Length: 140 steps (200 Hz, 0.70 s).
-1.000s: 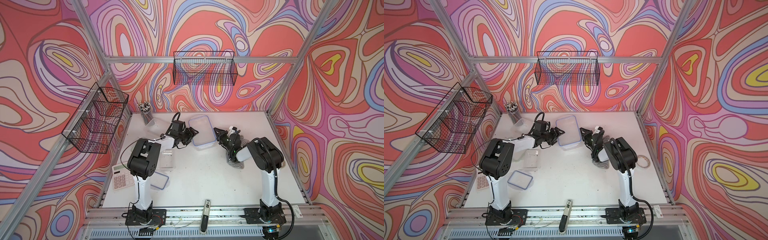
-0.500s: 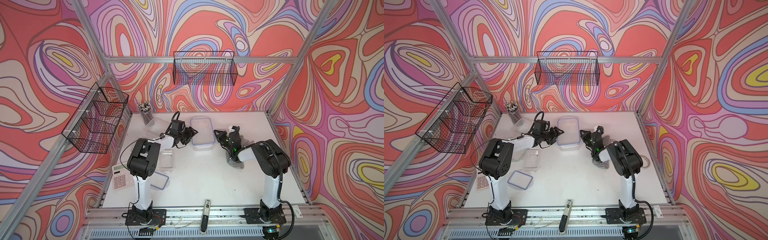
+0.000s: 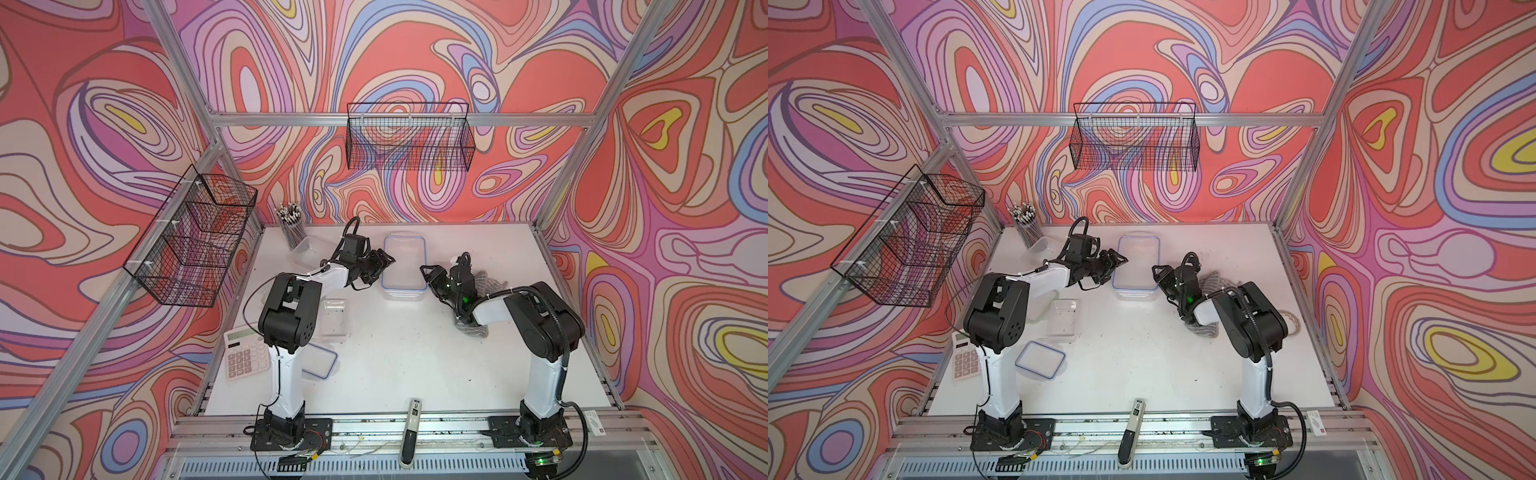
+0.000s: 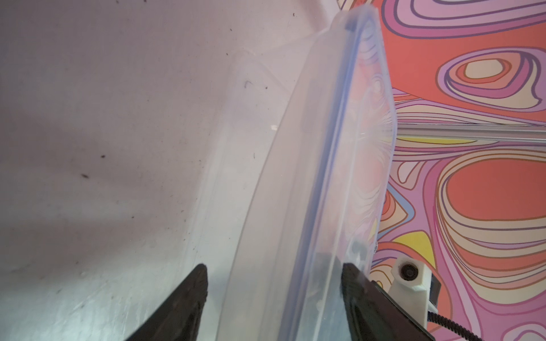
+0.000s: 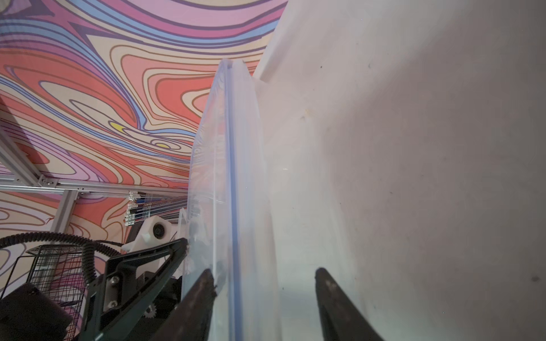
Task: Wipe the insides of the lunch boxes
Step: Open the fastener of the lunch box.
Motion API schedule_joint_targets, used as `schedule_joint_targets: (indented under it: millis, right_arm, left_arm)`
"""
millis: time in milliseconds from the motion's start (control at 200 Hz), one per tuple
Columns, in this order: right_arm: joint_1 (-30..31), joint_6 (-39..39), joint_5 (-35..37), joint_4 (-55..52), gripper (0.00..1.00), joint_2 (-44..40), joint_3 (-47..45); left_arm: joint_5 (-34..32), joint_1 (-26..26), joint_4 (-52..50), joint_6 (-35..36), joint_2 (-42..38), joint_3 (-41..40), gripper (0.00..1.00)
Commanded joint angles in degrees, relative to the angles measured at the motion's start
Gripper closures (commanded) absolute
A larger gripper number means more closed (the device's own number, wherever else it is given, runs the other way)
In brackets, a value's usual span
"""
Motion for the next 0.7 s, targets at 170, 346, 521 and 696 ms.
schedule_joint_targets:
  millis: [170, 346, 521, 696]
  right_arm:
    - [0.6, -4.1, 0.8, -9.9, 0.26, -5.9, 1.3]
    - [0.5, -7.1, 2.2, -16.9, 0.17, -8.7, 3.2]
    - [0.1, -10.8, 3.4, -25.6, 0.01, -12.3, 5.0]
    - [-0.6, -16.1, 4.9, -33.9, 0.01, -15.7, 6.7]
  left_arm:
    - [1.1, 1.3, -1.9, 0.8, 0.6, 1.4, 0.24]
    - [0.5, 1.9, -3.5, 2.5, -0.2, 2.3, 0.23]
    - [-0.1, 3.1, -5.3, 4.3, -0.7, 2.8, 0.22]
    - [-0.6, 4.2, -5.7, 5.3, -2.8, 1.6, 0.23]
